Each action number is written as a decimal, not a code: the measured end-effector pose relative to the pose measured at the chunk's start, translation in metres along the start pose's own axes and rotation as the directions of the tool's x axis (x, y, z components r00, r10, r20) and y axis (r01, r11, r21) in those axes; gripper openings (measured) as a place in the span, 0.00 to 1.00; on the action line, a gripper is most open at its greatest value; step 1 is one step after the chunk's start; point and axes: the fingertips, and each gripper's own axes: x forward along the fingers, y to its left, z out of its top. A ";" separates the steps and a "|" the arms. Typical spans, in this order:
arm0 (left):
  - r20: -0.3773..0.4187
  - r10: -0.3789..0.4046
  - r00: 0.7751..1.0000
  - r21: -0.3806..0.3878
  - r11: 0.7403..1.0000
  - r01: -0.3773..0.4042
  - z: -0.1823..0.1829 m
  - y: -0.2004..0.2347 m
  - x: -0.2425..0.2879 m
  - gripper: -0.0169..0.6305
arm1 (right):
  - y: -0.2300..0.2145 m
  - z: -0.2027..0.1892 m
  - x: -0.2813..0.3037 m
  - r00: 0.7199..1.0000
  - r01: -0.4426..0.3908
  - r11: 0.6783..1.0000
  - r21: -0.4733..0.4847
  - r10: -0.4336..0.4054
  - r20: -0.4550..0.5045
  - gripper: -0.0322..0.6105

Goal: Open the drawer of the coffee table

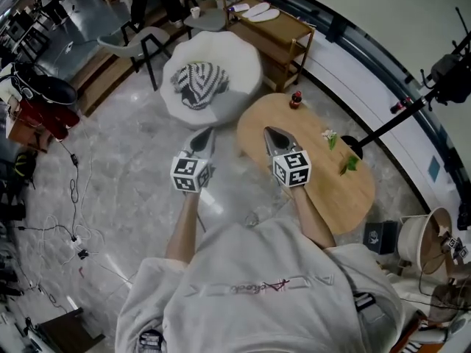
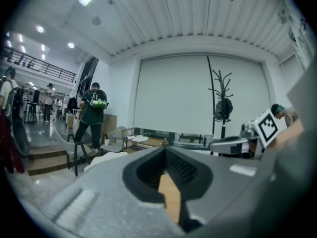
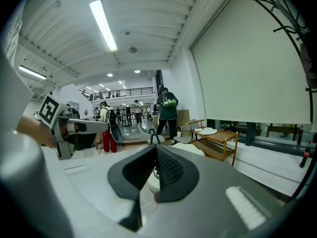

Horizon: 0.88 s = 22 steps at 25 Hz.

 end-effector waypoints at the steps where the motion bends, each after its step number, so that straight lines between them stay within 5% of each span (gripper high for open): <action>1: -0.002 0.006 1.000 -0.003 1.000 -0.006 -0.001 0.004 0.003 0.02 | -0.001 0.001 0.006 1.000 -0.006 1.000 -0.002 0.006 -0.001 0.06; 12: -0.029 -0.002 1.000 -0.041 0.999 0.001 -0.012 0.049 0.032 0.02 | -0.011 0.000 0.055 0.999 0.009 1.000 -0.008 -0.009 -0.045 0.06; 22: -0.017 -0.253 0.967 -0.002 0.968 0.253 0.010 0.058 0.135 0.02 | -0.068 0.012 0.079 0.971 0.235 0.972 0.021 -0.235 -0.033 0.06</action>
